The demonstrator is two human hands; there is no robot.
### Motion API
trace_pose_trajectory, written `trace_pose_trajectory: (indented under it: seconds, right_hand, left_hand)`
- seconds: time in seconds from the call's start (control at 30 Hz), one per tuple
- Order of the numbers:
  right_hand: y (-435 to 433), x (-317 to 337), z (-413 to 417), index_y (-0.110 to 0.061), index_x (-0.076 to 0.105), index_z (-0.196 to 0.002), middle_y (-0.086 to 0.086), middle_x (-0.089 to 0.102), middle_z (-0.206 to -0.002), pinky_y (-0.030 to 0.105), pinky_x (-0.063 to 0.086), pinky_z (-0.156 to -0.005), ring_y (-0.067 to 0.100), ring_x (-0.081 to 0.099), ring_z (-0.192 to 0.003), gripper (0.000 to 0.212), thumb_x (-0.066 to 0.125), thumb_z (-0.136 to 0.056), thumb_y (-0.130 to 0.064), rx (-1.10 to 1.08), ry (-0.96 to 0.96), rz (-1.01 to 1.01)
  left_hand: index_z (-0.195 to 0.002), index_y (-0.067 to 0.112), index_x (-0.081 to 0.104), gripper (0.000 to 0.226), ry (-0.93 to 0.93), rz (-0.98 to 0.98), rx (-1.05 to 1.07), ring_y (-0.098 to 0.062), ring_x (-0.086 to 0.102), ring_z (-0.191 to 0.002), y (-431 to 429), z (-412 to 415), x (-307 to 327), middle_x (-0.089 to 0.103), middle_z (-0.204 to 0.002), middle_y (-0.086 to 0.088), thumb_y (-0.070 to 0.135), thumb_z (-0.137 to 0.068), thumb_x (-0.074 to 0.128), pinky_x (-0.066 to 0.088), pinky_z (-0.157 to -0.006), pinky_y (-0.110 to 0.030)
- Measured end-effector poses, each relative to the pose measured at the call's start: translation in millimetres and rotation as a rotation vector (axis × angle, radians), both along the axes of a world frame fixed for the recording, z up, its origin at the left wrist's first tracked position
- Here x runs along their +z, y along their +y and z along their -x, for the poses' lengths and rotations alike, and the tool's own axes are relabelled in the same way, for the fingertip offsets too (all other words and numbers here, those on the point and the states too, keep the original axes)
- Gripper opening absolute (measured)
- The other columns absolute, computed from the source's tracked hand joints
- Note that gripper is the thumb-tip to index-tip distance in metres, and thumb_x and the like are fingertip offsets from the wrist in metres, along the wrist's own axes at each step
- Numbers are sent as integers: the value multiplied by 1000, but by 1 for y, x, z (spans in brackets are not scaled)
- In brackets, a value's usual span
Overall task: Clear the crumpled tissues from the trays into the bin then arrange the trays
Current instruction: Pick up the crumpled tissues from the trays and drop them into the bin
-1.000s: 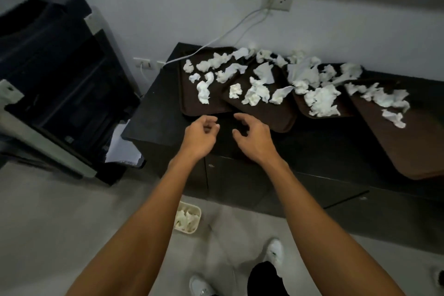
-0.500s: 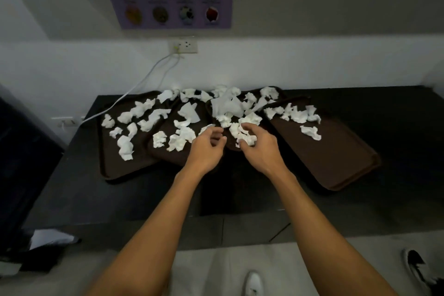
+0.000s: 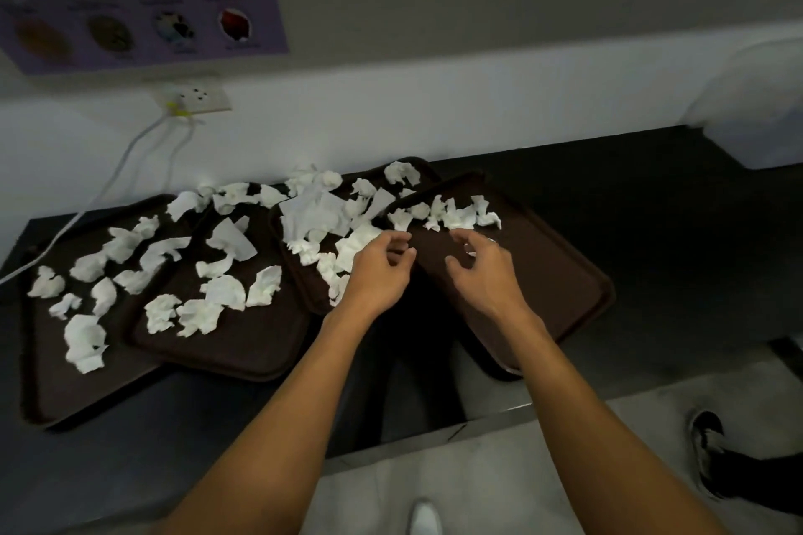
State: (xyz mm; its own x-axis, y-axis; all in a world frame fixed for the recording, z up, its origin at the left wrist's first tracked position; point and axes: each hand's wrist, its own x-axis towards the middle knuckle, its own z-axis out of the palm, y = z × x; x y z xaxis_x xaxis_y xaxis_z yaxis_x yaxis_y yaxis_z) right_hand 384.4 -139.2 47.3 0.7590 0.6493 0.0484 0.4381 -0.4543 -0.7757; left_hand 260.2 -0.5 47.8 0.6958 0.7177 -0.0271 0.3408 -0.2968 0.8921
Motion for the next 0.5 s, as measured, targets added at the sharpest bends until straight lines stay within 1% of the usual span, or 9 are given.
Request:
trace_pose_trajectory:
  seconds: [0.07, 0.1, 0.17, 0.2, 0.27, 0.3, 0.37, 0.43, 0.5]
  right_hand:
    - [0, -12, -25, -19, 60, -138, -1, 63, -136, 33, 48, -106, 16, 55, -128, 48, 70, -91, -23, -12, -4, 59]
    - [2, -18, -37, -18, 60, -138, 0, 64, -135, 38, 49, -107, 19, 55, -129, 49, 70, -90, -23, -13, -16, 92]
    - [6, -29, -59, -16, 61, -137, 4, 64, -134, 42, 49, -106, 25, 56, -129, 50, 70, -88, -22, -14, -53, 147]
    - [9, -35, -69, -15, 60, -138, 6, 63, -136, 43, 50, -106, 27, 55, -129, 51, 70, -88, -22, -13, -73, 183]
    - [13, -45, -85, -14, 57, -141, 9, 58, -141, 47, 48, -105, 32, 48, -133, 54, 70, -90, -23, -5, -108, 279]
    - [15, -51, -92, -15, 56, -143, 10, 56, -144, 49, 47, -106, 33, 45, -134, 54, 70, -91, -24, 0, -114, 323]
    - [18, -62, -101, -16, 56, -144, 11, 53, -145, 49, 47, -106, 33, 43, -135, 53, 70, -93, -24, 11, -107, 371]
    - [18, -71, -105, -16, 61, -137, 13, 56, -138, 47, 49, -102, 34, 46, -130, 44, 69, -95, -21, 24, -113, 383]
    - [17, -79, -106, -14, 69, -125, 15, 58, -127, 45, 52, -97, 34, 50, -122, 30, 68, -95, -15, 31, -133, 380]
  left_hand:
    - [-124, 21, 65, 27, 15, -4, -10, -1, 64, -95, 0, -17, -5, 67, -109, 9, 24, -97, 65, 49, -81, -13]
    - [-125, 21, 65, 28, 22, -6, -14, -2, 64, -95, 0, -25, -7, 67, -109, 9, 24, -97, 65, 51, -84, -16]
    - [-125, 19, 65, 28, 29, -4, -20, -4, 65, -96, 1, -39, -12, 67, -109, 8, 23, -97, 65, 54, -88, -21]
    - [-125, 19, 65, 28, 32, 0, -24, -5, 65, -97, 0, -45, -15, 67, -109, 8, 23, -97, 65, 53, -87, -20]
    - [-125, 19, 65, 28, 45, 2, -27, -5, 64, -97, -1, -54, -20, 66, -109, 7, 23, -98, 65, 49, -82, -12]
    - [-125, 20, 65, 27, 52, 0, -26, -5, 64, -97, -1, -58, -23, 66, -109, 7, 23, -98, 65, 47, -80, -9]
    - [-124, 20, 66, 26, 63, 2, -25, -4, 64, -96, 0, -65, -27, 66, -108, 8, 22, -97, 65, 46, -79, -7]
    - [-123, 20, 66, 26, 71, 1, -29, -3, 64, -95, 1, -71, -31, 67, -107, 8, 22, -97, 65, 50, -83, -12]
    - [-123, 20, 66, 26, 79, -3, -33, -3, 64, -94, 2, -76, -35, 67, -106, 9, 22, -97, 66, 53, -88, -18]
